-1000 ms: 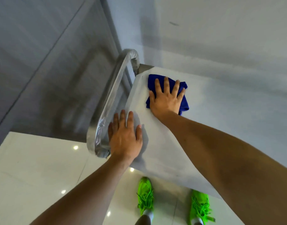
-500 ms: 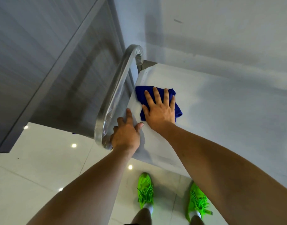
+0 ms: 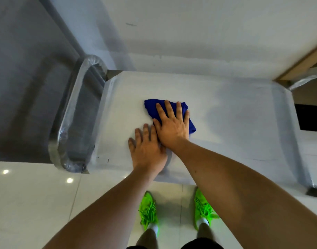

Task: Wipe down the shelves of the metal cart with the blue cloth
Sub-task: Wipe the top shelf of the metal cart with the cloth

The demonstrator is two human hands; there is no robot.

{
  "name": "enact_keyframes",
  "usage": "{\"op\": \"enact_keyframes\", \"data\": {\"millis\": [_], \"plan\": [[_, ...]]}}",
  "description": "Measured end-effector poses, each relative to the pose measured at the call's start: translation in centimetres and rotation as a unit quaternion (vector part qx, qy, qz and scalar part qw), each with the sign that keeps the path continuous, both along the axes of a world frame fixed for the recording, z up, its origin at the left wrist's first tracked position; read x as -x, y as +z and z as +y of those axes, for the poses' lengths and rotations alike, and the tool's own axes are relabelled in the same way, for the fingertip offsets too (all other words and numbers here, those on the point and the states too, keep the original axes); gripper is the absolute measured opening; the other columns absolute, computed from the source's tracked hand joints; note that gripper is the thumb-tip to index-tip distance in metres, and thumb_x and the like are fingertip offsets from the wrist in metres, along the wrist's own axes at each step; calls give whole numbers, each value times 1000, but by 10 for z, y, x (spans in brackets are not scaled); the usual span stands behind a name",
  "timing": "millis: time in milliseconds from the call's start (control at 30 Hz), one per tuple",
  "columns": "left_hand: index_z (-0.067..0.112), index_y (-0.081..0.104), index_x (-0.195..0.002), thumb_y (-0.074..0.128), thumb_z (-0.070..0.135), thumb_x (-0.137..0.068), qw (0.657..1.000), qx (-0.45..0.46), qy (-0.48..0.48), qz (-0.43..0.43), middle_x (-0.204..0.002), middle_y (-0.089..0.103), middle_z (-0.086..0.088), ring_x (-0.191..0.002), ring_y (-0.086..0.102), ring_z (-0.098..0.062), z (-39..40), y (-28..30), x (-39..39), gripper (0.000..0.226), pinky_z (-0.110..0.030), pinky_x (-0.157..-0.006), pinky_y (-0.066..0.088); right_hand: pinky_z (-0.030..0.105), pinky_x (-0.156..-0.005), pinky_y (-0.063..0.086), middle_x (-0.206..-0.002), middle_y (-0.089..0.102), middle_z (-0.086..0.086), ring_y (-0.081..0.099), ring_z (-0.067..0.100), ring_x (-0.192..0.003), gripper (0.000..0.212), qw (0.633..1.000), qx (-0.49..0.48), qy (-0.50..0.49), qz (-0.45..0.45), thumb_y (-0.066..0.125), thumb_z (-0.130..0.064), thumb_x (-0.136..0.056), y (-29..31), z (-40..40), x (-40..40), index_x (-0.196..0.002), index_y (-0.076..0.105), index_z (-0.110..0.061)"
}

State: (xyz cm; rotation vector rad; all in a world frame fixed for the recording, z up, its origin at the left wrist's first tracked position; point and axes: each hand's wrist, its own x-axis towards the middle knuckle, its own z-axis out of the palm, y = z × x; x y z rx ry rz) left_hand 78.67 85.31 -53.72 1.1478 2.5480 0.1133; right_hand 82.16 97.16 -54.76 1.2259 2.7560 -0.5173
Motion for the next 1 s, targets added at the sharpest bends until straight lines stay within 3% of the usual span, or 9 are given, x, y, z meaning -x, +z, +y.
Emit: {"op": "enact_keyframes", "data": {"millis": [233, 400, 667, 833, 1000], "plan": [[18, -5, -158, 24, 72, -94, 996, 23, -80, 14, -169, 1, -9, -153, 0, -35, 39, -3, -64, 89, -58, -121, 7, 60, -120, -4, -168, 4, -2, -8, 35, -152, 60, 997, -11, -77, -12, 14, -57, -104, 0, 55, -79, -159, 6, -36], [28, -2, -159, 16, 78, -90, 986, 60, -150, 37, -168, -2, -10, -153, -2, -37, 70, -5, -93, 87, -61, -119, 8, 58, -120, -5, -168, 4, -4, -9, 34, -152, 60, 990, -7, -139, -17, 15, -57, -103, -3, 95, -141, -158, 6, -37], [39, -4, -157, 16, 83, -86, 985, 95, -138, 26, -168, -9, -6, -152, -7, -36, 81, -6, -102, 86, -63, -118, 5, 57, -121, -4, -168, 1, -6, -11, 32, -152, 61, 968, 3, -247, -43, 15, -59, -102, -2, 139, -248, -158, 1, -39], [40, -1, -157, 20, 83, -86, 987, 91, -128, 16, -168, -9, -4, -153, -7, -33, 82, -5, -104, 86, -62, -118, 4, 55, -121, -6, -168, 1, -7, -13, 30, -152, 61, 953, 20, -302, -28, 19, -60, -102, -2, 130, -265, -158, 5, -40], [42, -1, -157, 18, 85, -84, 988, 83, -130, 1, -168, -10, -2, -152, -9, -33, 81, -5, -102, 86, -60, -119, 2, 55, -119, -10, -168, -2, -9, -14, 30, -152, 63, 911, 29, -411, -15, 22, -60, -101, -4, 123, -266, -158, 7, -39]]}}
